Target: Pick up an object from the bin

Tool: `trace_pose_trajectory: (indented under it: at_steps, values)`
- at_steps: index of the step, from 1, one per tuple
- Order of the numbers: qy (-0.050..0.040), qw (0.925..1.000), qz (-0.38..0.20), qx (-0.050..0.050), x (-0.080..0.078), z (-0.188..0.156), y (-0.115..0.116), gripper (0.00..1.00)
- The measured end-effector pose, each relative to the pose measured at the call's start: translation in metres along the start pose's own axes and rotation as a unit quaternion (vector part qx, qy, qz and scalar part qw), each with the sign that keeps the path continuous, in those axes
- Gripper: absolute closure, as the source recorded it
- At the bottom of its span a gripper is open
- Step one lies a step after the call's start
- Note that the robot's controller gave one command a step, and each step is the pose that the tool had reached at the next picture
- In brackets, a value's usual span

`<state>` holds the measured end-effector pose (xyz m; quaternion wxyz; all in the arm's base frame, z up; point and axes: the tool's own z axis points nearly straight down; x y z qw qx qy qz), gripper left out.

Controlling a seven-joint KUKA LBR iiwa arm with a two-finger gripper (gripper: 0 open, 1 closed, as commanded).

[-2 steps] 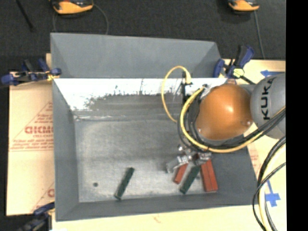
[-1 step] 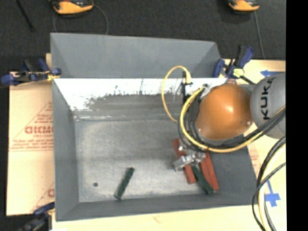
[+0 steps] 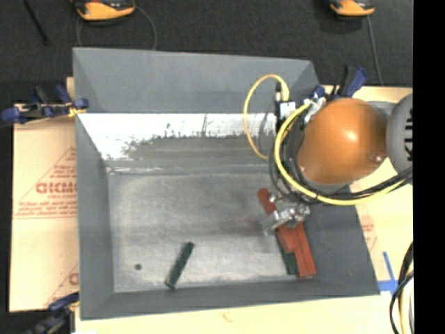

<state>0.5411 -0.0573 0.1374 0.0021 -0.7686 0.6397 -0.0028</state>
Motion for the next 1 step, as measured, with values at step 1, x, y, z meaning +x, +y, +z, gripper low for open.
trace_pose_trajectory:
  at_steps: [1]
  values:
    - [-0.0009, 1.0000, 0.003, -0.002, 0.0008, -0.0052, -0.0005, 1.00]
